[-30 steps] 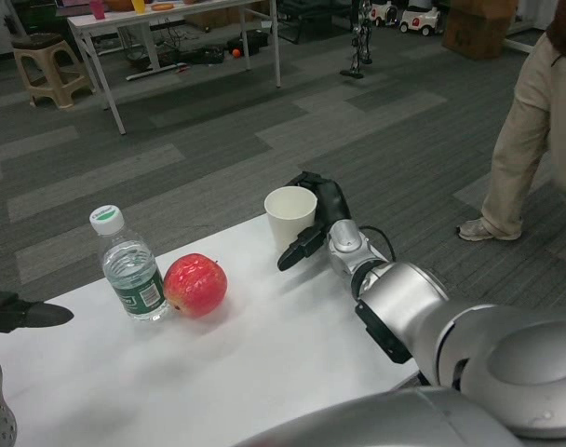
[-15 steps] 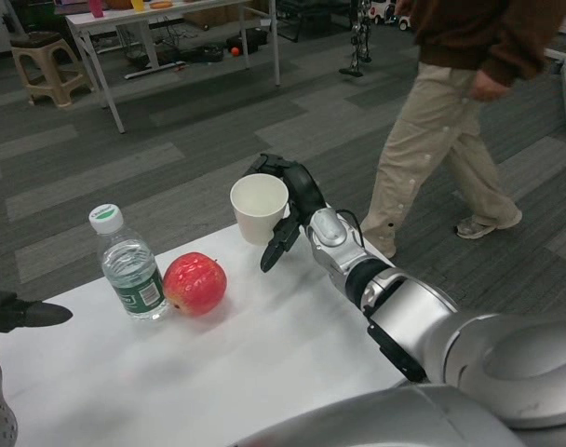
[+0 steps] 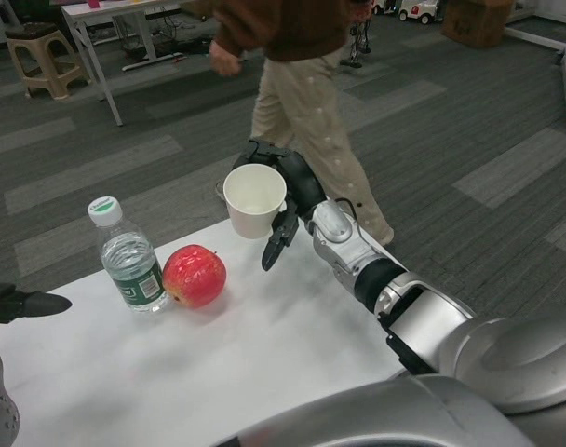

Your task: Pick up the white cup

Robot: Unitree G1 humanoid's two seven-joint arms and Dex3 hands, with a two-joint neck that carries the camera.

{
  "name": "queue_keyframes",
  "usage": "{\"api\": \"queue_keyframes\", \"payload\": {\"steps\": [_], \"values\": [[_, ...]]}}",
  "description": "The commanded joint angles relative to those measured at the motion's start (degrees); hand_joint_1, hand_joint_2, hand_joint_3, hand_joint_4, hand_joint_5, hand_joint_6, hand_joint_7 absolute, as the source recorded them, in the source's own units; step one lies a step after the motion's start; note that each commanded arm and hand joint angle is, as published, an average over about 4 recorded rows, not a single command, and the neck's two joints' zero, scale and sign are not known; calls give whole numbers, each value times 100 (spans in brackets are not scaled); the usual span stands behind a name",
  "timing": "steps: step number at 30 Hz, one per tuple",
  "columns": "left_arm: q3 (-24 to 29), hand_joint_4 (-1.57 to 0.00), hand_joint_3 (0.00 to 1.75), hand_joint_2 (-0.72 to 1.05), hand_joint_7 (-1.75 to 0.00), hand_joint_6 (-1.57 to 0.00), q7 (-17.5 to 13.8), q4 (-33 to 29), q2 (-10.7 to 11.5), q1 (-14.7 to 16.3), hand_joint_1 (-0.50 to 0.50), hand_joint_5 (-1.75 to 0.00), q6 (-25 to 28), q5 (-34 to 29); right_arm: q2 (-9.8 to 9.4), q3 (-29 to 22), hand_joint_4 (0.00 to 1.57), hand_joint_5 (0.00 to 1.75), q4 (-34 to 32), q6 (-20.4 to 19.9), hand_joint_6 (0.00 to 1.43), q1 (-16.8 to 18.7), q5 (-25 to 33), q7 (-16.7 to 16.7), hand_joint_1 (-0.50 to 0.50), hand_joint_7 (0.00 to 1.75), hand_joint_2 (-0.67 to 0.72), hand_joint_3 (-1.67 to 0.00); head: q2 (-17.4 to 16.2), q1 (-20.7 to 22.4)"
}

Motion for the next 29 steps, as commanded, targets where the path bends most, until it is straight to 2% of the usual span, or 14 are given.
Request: {"api": "queue_keyframes", "payload": {"steps": [1,4,10,22,26,29], "values": [[19,0,9,-46,0,0,10,27,43,-18,-50,-62,-23,45,-85,-162,126,162,-364,-22,111,164,37,140,42,154,60,-24,-7,-6],[11,0,9,-46,0,0,10,27,43,-18,-50,-62,-23,45,-109,-261,126,155,-575,-22,111,258,37,283,42,154,60,-24,-3,-11],[-3,0,9,-46,0,0,10,18,43,-14,-50,-62,-23,45,-169,-479,126,165,-1146,-22,117,546,41,513,42,147,60,-22,10,-1],[-20,0,9,-46,0,0,4,-57,63,67,-50,-62,-23,47,-248,-764,125,165,-2186,-13,117,1109,54,548,42,140,60,-24,92,22],[-69,0,9,-37,0,0,-47,-96,105,70,-50,-62,-23,71,-279,-734,123,160,-2289,-9,116,1135,54,548,42,140,60,-24,136,265],[-183,0,9,-37,0,0,-142,-167,236,70,-50,-62,41,147,-299,-646,123,158,-2349,2,114,1139,48,548,42,140,60,-21,135,473]]}}
